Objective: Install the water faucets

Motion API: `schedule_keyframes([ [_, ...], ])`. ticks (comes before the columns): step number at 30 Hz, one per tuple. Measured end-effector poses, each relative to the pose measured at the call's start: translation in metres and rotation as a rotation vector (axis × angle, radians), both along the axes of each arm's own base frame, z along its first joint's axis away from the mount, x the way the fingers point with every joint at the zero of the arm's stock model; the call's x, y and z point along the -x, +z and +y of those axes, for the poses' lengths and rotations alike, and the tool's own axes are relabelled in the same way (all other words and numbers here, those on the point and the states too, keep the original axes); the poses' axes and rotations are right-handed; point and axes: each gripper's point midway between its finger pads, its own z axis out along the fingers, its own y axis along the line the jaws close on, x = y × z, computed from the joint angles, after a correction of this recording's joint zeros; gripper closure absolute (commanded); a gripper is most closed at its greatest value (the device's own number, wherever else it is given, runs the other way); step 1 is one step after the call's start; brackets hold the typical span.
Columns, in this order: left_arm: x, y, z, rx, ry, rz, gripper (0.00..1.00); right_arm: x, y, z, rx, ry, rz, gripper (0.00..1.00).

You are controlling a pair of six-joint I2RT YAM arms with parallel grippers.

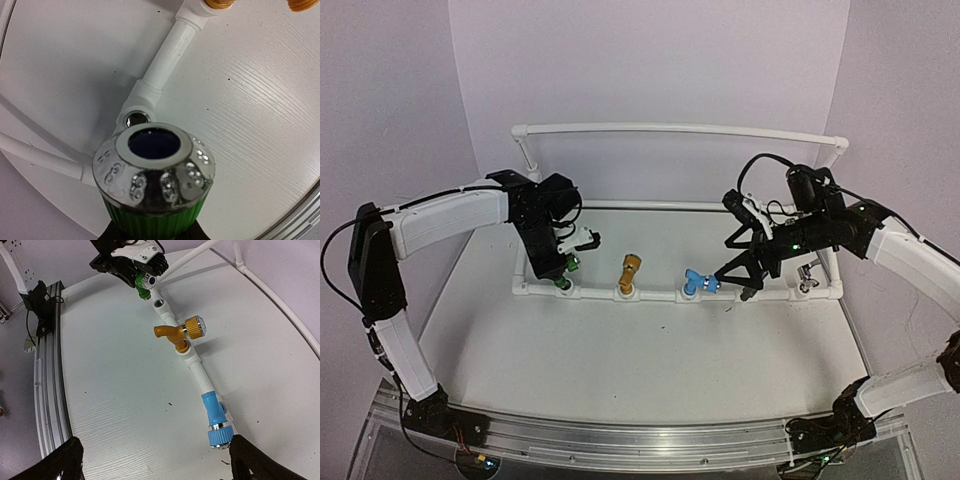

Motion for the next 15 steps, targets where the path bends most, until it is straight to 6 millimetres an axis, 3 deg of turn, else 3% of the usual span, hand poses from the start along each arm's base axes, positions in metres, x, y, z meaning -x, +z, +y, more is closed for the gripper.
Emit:
schedule_keyframes([
  [15,-0.018,-0.025,-0.005,-0.054,-0.105,-0.004,1.0,0.004,0.003,-0.001,-0.009,0.003,-0.008,0.02],
])
